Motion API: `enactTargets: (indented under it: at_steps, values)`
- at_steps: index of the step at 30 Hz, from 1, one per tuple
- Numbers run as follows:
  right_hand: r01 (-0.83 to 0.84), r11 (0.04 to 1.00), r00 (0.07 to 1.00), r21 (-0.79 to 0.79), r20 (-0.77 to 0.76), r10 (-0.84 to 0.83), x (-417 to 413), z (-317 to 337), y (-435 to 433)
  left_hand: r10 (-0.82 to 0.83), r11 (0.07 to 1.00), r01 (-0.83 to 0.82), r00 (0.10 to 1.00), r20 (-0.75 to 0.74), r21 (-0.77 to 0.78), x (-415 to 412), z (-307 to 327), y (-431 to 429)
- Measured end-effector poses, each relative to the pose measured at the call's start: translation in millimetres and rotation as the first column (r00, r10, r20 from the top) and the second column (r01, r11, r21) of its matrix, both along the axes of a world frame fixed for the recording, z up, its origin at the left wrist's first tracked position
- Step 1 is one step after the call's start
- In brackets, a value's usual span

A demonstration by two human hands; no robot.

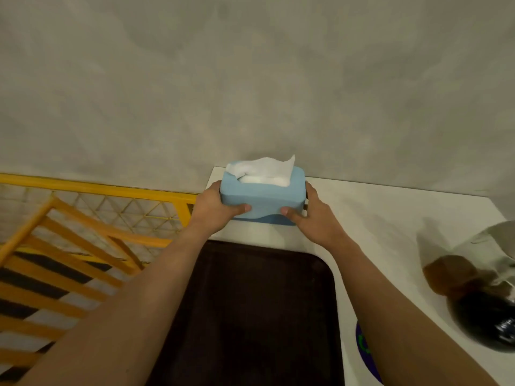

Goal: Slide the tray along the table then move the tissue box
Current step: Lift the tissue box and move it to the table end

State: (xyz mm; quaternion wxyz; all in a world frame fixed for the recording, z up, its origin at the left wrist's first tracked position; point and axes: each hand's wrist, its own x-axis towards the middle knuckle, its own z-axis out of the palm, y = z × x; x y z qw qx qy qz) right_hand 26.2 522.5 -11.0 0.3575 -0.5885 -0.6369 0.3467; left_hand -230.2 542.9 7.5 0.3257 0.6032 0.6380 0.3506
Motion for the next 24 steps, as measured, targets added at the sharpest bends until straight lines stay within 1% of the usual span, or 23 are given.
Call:
enactTargets:
  at_steps: [7, 12, 16, 24]
  values:
    - [-0.064, 0.998, 0.996, -0.008, 0.064, 0.065, -26, 2, 27, -0.004, 1.000, 0.004, 0.999, 0.035, -0.015, -30, 1, 20]
    - [-0.030, 0.998, 0.996, -0.048, 0.078, 0.034, -34, 0, 43, -0.018, 1.000, 0.018, 0.999, 0.045, -0.003, -37, 2, 37]
    - [-0.037, 0.998, 0.996, -0.046, 0.083, 0.041, -35, 2, 52, -0.047, 0.999, 0.048, 0.997, 0.056, -0.018, -42, 2, 49]
    - [-0.052, 0.997, 0.993, -0.056, 0.104, 0.057, -40, 5, 66, -0.070, 0.997, 0.071, 0.997, 0.016, -0.031, -52, -1, 64]
